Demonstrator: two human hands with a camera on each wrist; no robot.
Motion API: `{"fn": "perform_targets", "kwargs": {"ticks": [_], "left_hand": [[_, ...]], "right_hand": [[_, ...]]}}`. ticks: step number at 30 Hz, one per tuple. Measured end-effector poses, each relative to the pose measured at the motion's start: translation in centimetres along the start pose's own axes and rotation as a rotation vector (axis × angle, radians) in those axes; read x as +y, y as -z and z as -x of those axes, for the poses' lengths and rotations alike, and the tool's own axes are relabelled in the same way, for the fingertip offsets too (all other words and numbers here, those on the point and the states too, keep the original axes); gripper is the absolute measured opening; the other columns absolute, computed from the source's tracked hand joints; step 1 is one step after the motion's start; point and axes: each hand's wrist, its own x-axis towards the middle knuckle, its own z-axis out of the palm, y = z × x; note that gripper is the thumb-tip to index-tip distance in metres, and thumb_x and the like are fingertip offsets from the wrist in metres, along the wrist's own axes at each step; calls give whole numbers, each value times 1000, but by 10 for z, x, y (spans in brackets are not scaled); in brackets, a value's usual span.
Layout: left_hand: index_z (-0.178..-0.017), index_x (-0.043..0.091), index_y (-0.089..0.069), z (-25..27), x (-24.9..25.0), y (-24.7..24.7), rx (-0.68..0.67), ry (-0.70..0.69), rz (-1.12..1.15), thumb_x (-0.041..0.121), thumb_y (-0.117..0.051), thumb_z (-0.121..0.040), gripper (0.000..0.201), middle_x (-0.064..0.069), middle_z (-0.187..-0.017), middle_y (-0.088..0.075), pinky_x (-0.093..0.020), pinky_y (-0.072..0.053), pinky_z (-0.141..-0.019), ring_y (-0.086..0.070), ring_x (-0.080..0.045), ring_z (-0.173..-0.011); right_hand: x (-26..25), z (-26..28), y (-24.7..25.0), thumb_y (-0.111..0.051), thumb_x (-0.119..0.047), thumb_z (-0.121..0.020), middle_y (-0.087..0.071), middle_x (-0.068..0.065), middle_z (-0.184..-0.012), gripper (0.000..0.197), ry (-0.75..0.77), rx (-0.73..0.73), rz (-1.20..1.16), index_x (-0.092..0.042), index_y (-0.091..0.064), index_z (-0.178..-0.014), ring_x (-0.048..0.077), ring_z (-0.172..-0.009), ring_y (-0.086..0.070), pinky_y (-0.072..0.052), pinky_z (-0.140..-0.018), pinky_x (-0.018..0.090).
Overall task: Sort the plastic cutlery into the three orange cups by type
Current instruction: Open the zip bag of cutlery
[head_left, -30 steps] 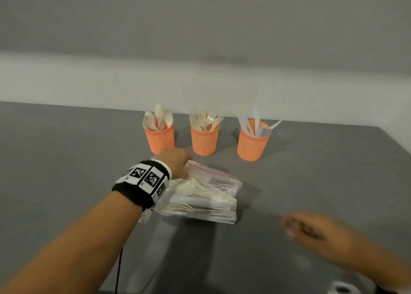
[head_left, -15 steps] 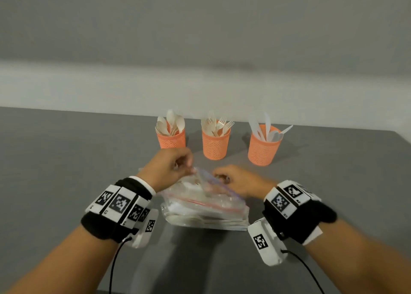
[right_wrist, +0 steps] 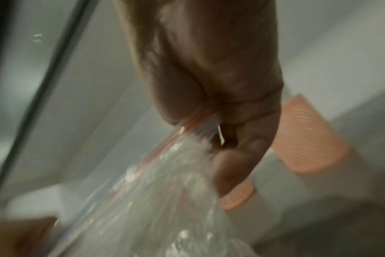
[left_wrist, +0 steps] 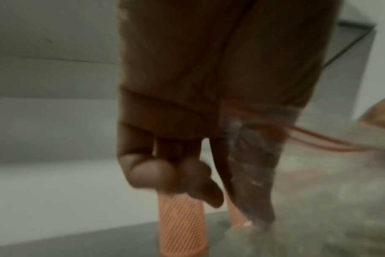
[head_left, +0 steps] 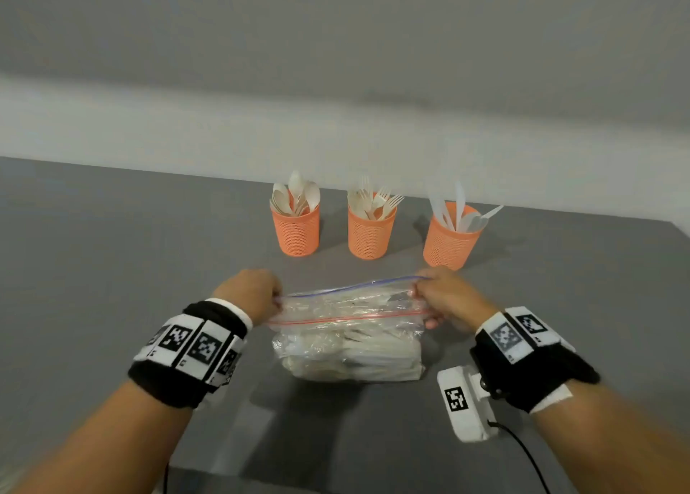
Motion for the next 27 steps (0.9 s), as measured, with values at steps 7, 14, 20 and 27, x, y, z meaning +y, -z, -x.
{"fn": "perform_targets", "kwargs": {"ticks": [7, 14, 20, 27], "left_hand": [[-80, 0, -58, -6, -18, -17, -239, 156, 1553, -4, -52, -87, 10, -10, -66, -70, -18, -55, -50, -68, -10, -52], [-77, -2, -65, -27, -12, -30, -286, 153, 2149, 5, -85, -32, 49, -3, -49, -59, -32, -57, -56, -57, -16, -54], [-81, 4, -68, -12, 5, -43, -375, 121, 1465, 4, -58, -86, 11, -2, -57, -67, -20, -55, -50, -62, -8, -44], [-93, -3, -59, -31, 7, -19, -3, 84, 1789, 9, -47, -93, 17, -11, -79, -71, -24, -58, -66, -68, -15, -66]], "right_hand": [[-3, -10, 12, -30, 10, -93, -61, 17, -86, 26, -26, -80, -1173, -5, -51, -90, 20, -61, -69, -59, -54, 30], [34, 0, 5, -81, -14, -58, -72, 12, -87, 43, 12, -385, -912, -1, -68, -97, 19, -75, -71, -60, -73, 37], [51, -3, 11, -65, -15, -69, -69, 19, -77, 21, -130, -314, -963, 0, -60, -83, 32, -77, -72, -59, -63, 48], [25, -17, 1, -68, -19, -79, -65, 6, -76, 30, -54, -48, -1161, -6, -56, -104, 16, -61, -64, -52, -52, 26]]}}
